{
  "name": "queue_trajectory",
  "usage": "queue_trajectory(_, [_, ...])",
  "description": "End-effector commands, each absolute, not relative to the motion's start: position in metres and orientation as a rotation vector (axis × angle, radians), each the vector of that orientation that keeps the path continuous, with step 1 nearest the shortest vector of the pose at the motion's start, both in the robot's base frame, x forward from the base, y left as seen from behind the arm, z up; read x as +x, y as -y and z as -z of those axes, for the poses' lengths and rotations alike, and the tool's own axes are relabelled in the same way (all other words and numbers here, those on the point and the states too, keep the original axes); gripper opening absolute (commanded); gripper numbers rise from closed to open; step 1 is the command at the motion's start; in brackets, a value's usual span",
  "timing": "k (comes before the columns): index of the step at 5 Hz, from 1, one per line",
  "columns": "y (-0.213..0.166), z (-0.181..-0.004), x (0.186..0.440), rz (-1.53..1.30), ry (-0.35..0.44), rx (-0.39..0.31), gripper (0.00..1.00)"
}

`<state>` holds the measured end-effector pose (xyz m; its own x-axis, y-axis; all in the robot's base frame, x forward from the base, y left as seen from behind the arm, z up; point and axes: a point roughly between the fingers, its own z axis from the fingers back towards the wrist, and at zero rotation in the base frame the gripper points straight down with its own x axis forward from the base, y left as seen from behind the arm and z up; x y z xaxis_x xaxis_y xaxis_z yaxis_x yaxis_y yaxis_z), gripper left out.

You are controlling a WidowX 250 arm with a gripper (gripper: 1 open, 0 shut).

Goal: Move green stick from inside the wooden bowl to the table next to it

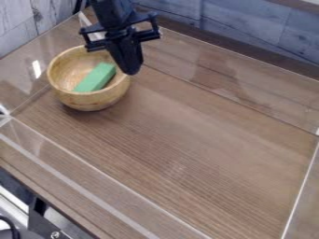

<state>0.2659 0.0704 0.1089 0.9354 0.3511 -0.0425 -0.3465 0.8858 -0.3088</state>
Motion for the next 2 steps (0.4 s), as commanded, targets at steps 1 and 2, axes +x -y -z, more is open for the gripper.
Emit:
queue_trajectory(1, [-0.0755, -0.1332, 0.2698, -0.301, 0.087, -0.291, 0.0])
queue_trajectory(2, [-0.0841, -0.1283, 0.2683, -0.351, 0.095, -0.282, 0.0])
